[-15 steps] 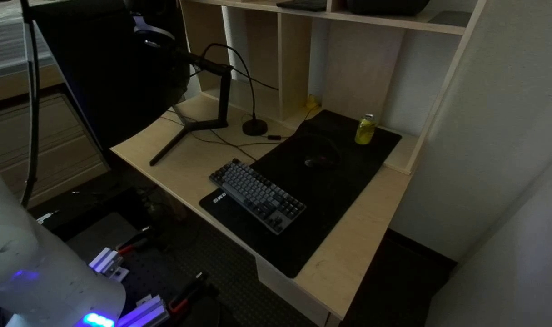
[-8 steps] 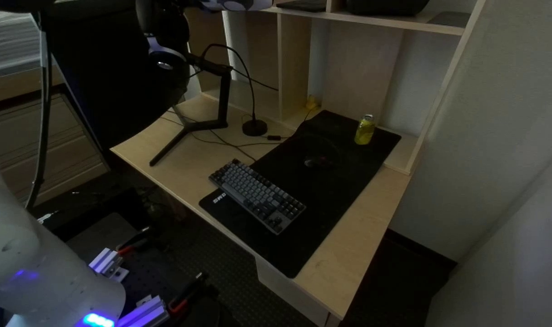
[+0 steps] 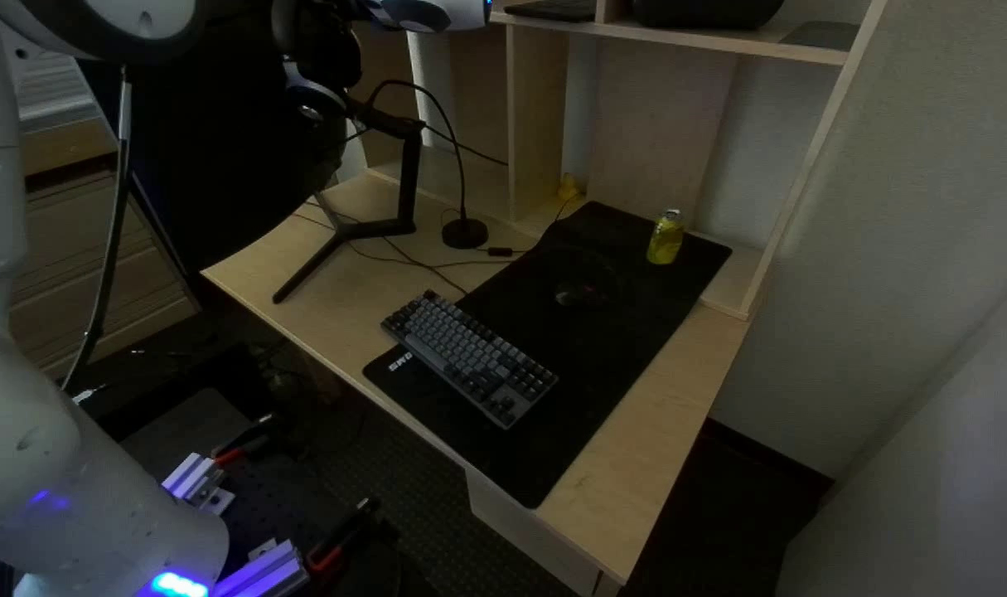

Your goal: Move the soda can to the front of the mat, put the headphones on the back of the monitor, then switch on the desk lamp

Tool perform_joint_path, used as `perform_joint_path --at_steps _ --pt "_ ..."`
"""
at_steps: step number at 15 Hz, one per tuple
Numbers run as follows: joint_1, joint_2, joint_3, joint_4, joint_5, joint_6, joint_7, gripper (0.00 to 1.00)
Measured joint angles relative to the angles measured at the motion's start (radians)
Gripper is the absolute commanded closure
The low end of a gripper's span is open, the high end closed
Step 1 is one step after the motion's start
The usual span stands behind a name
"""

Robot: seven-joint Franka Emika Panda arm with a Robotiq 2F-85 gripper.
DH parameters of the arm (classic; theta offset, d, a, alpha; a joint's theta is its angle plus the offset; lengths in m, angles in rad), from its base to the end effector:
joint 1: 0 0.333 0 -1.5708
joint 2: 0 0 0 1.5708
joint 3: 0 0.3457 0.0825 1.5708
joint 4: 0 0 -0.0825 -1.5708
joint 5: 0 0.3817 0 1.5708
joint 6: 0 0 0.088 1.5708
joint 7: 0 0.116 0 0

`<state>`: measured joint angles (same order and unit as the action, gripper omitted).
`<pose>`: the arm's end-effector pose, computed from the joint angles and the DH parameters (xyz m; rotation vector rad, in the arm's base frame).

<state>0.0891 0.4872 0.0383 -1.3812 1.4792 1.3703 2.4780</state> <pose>0.6599 0.2095 0.5393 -0.7619 2.0895 2.2022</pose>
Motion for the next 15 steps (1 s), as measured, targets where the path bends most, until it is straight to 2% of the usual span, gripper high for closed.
perform_joint_path --at_steps 1,2,8,15 --pt "0.002 0.006 0.004 0.018 0.000 0.013 0.000 0.84" --pt "0.002 0.009 0.005 0.030 0.000 0.016 0.000 0.96" --pt "0.002 0.079 0.009 0.061 -0.012 0.027 0.004 0.96" --pt "0.005 0.232 0.049 0.245 0.020 0.084 0.003 0.96"
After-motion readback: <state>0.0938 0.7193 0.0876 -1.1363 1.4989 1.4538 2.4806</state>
